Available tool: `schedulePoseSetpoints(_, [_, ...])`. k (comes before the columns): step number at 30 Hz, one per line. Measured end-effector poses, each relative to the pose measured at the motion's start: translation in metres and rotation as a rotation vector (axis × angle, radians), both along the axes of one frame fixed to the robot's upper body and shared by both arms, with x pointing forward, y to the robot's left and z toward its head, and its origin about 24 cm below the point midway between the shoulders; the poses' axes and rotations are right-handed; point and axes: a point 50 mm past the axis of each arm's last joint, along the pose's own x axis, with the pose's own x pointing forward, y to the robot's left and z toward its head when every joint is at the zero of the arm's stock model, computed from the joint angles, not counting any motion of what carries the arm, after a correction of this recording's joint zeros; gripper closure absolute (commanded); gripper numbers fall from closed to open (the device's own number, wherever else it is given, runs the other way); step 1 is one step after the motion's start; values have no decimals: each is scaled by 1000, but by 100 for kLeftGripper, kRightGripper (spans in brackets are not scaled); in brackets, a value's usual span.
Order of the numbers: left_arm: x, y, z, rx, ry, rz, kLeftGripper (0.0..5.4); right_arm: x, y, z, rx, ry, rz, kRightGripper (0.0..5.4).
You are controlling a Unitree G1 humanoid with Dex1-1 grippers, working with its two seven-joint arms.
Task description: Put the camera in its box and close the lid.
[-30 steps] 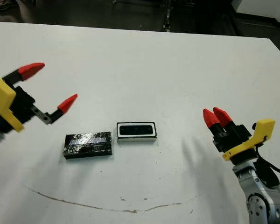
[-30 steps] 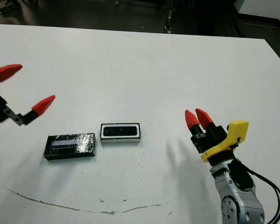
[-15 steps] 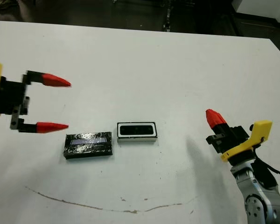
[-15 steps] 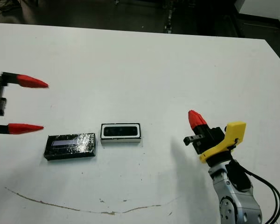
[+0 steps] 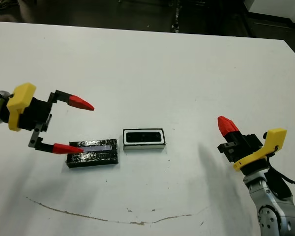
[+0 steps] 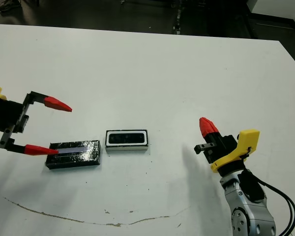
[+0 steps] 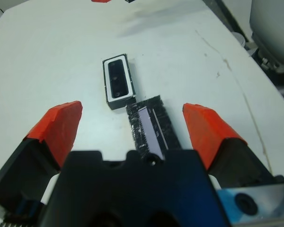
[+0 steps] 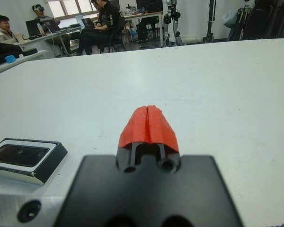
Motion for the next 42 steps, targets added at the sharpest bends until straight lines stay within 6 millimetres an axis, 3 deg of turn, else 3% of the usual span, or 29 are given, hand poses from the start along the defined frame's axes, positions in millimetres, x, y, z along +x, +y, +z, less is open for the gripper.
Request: schedulePoseSetpoints(42, [-6, 0, -56, -84, 283, 120, 0, -1, 3, -2, 11, -4, 30, 539])
